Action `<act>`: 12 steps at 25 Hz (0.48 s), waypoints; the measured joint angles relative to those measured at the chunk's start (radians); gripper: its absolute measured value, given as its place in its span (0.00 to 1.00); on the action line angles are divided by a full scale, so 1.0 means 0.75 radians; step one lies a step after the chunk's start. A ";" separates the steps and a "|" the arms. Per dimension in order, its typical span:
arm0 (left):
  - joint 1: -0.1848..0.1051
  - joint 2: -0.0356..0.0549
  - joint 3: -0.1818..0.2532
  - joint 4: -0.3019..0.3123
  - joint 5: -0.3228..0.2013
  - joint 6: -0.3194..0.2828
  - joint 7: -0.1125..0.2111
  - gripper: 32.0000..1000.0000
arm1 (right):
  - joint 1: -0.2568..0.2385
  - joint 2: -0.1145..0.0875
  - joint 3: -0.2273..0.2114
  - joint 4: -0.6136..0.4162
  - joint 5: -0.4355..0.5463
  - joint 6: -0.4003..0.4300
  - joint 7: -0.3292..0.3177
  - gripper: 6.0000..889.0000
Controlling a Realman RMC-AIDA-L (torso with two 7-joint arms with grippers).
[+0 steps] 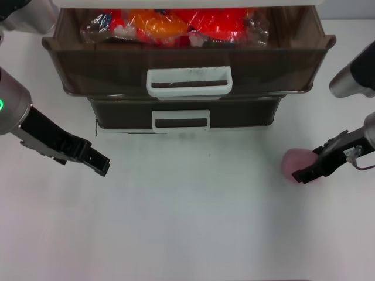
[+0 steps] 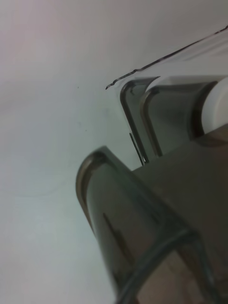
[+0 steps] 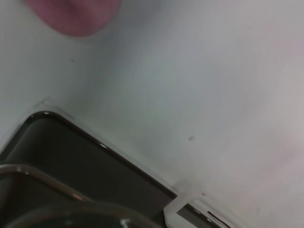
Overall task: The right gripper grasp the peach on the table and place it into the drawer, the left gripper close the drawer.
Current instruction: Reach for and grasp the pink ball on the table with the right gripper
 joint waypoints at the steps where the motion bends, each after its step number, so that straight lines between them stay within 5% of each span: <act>1: 0.001 0.000 0.002 0.000 0.000 0.000 0.000 0.88 | 0.000 0.000 -0.010 0.007 0.006 -0.011 0.000 0.96; 12: 0.005 0.000 0.004 -0.004 0.000 0.002 0.000 0.88 | 0.006 0.000 -0.088 0.067 0.053 -0.110 -0.003 0.96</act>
